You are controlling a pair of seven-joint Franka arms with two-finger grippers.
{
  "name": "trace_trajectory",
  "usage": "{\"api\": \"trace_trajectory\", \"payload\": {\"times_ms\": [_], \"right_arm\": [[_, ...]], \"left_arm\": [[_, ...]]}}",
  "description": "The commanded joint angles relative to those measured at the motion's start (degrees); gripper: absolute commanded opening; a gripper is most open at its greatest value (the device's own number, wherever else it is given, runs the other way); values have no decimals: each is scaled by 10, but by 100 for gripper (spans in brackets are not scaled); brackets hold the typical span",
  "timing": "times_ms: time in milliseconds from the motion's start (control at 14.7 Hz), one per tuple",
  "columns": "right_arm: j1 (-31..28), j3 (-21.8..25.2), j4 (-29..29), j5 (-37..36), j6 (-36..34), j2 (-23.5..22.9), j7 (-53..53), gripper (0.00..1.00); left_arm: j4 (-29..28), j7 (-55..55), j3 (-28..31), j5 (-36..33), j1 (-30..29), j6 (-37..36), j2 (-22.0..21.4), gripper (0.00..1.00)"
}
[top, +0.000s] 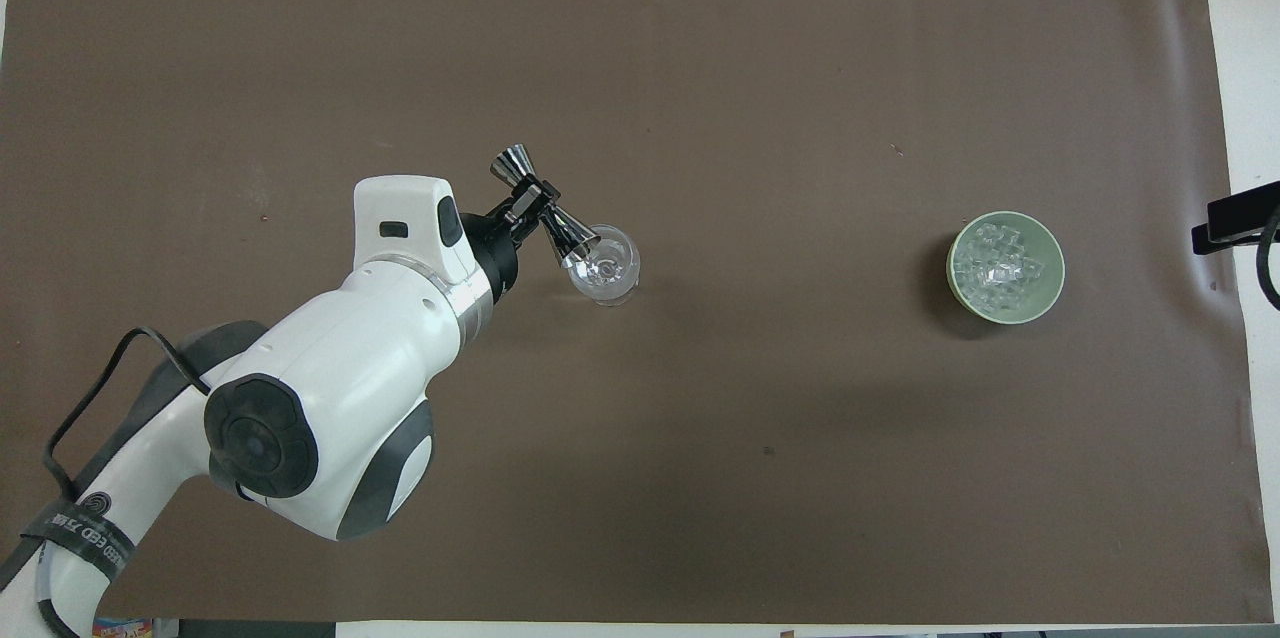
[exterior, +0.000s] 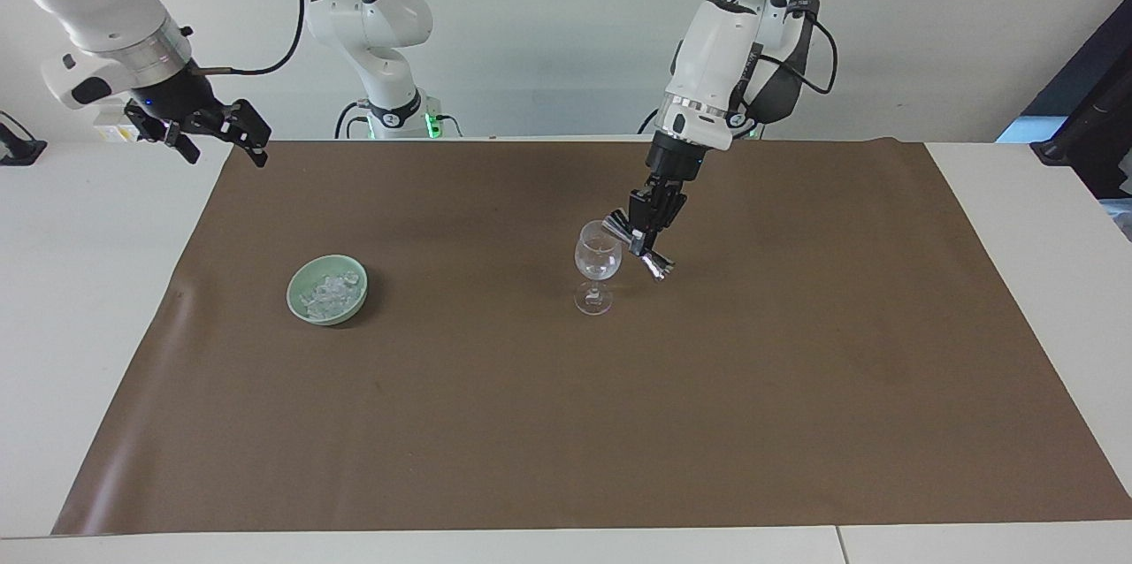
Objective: Pour wine and add ice with both arms
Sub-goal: 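Tilt the silver bottle over the glass to pour with the left gripper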
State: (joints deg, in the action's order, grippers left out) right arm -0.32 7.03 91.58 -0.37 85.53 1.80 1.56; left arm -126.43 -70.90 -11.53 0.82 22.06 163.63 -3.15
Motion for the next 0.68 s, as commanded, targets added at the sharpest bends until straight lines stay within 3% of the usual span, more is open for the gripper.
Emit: {"api": "trace_trajectory", "payload": {"times_ms": [0, 341, 614], "right_arm": [[-3, -2, 15, -1, 5, 13, 12, 100], [-2, -2, 15, -1, 5, 13, 11, 100], [-2, -2, 15, -1, 4, 13, 11, 100]], "left_arm": [[31, 1, 2, -29, -6, -21, 12, 0], [34, 1, 1, -124, -6, -18, 12, 0], [36, -1, 1, -155, -4, -16, 12, 0]]}}
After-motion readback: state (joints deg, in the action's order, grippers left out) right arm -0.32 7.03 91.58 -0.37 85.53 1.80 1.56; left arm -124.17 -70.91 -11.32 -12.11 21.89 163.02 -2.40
